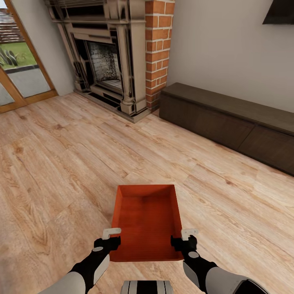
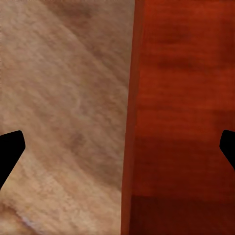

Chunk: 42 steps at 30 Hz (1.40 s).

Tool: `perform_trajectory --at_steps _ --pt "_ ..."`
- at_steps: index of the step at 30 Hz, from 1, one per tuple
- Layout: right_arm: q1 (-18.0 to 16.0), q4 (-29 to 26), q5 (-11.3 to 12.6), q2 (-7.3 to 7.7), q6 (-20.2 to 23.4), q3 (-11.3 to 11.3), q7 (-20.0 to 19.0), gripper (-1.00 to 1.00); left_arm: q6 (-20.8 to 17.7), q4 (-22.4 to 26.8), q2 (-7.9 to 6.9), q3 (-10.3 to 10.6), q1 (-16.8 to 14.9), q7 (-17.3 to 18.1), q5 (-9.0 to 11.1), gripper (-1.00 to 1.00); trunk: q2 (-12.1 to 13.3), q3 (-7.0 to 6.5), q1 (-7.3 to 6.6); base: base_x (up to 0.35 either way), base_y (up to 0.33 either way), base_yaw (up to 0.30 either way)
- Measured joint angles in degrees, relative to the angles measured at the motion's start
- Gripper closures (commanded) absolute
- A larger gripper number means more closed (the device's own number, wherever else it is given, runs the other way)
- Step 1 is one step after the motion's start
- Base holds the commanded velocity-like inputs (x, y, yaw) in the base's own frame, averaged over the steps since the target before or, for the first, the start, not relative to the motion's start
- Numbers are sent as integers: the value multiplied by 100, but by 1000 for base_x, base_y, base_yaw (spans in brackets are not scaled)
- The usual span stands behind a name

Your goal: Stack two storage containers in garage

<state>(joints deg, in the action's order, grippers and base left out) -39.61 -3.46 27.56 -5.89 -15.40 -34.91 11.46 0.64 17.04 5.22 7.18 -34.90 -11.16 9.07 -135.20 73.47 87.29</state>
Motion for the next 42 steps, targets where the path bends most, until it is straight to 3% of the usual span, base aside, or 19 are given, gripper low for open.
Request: perform_trajectory --at_steps 27,28,32,33,42 --pt "0 0 36 57 0 16 3 -100 31 0 0 -1 3 0 0 -100 0 0 0 0 0 0" --pt "0 0 36 58 0 16 3 100 31 0 0 1 3 0 0 100 0 0 0 0 0 0" --pt "0 3 37 56 0 14 3 100 36 -6 5 12 2 7 -8 100 0 0 0 0 0 0" --pt "1 -6 -26 50 27 -133 -40 100 38 -8 11 70 -1 51 43 100 0 0 0 0 0 0" --pt "1 -5 -34 51 21 -121 -28 100 19 4 12 81 -2 45 63 100 0 0 0 0 0 0"
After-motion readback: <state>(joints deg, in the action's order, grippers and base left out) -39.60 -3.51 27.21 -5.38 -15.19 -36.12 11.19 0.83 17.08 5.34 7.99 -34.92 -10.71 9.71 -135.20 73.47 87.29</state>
